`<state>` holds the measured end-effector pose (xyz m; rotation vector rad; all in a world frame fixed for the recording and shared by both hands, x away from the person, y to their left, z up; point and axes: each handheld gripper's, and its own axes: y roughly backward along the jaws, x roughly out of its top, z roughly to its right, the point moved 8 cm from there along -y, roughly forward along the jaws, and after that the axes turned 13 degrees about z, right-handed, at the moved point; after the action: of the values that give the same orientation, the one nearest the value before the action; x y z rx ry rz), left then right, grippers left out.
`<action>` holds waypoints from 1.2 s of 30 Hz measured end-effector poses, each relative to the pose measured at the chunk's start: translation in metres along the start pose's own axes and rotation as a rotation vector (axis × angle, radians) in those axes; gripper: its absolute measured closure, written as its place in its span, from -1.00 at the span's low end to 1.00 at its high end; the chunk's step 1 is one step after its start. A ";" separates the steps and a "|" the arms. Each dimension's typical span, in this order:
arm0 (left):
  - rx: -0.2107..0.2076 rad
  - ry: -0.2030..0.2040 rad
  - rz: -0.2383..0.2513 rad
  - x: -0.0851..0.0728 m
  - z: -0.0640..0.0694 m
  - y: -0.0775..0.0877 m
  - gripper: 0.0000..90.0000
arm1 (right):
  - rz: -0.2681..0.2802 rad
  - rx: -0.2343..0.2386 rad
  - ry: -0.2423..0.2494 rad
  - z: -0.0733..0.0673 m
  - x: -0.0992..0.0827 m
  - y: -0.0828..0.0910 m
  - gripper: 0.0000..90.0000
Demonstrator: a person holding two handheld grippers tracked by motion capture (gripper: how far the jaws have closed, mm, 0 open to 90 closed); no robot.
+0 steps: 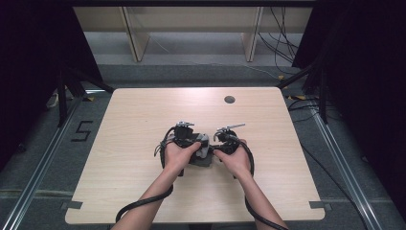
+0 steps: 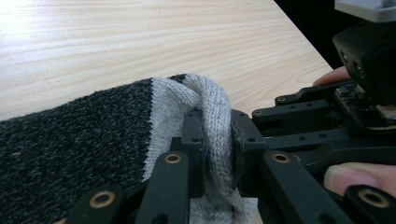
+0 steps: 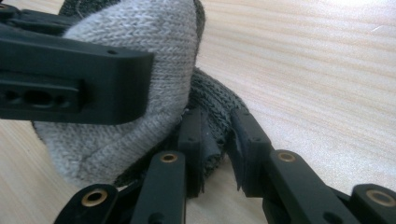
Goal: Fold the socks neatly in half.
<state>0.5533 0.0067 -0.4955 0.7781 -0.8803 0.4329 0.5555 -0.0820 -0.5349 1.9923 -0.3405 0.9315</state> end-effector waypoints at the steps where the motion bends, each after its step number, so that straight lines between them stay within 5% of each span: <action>1: -0.003 -0.001 0.002 0.000 0.000 0.000 0.73 | 0.002 0.004 -0.003 0.000 0.000 0.001 0.66; 3: 0.001 -0.001 0.000 0.000 0.000 -0.001 0.73 | 0.021 0.030 0.043 0.002 0.003 0.003 0.64; 10: 0.010 -0.001 0.002 0.000 -0.001 -0.004 0.71 | 0.049 -0.019 0.021 0.012 0.006 0.021 0.62; 27: 0.011 -0.009 -0.015 -0.001 0.000 -0.010 0.65 | 0.088 -0.035 0.002 0.018 0.013 0.037 0.58; 36: -0.015 -0.017 -0.007 0.002 0.006 -0.011 0.30 | 0.098 -0.050 -0.005 0.019 0.016 0.040 0.52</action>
<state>0.5583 -0.0053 -0.4956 0.7719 -0.8953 0.4133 0.5532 -0.1189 -0.5052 1.9466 -0.4634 0.9705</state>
